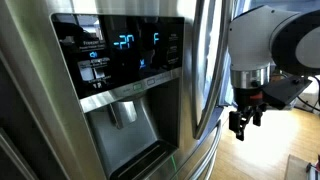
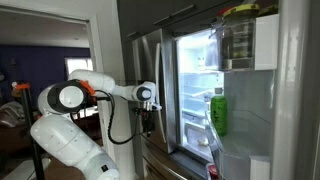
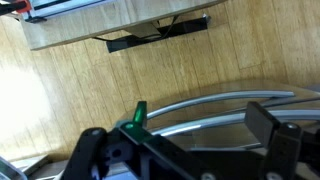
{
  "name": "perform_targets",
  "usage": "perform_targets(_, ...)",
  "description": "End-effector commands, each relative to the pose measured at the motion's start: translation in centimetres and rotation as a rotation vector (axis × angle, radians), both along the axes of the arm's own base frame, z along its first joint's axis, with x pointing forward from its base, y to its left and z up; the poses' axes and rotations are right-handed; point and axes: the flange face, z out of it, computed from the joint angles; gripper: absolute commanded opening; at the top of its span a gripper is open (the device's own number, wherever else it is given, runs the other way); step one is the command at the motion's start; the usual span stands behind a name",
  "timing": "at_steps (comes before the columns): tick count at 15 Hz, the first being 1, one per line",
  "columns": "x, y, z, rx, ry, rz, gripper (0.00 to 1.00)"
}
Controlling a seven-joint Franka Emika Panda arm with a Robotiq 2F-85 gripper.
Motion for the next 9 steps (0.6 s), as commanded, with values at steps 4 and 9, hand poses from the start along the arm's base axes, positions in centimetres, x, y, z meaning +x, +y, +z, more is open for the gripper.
perform_targets(4,0.0,0.0,0.0,0.000,0.000,0.000,1.00)
perform_targets(9,-2.0,-2.2,0.9,-0.108,0.005,0.080,1.00)
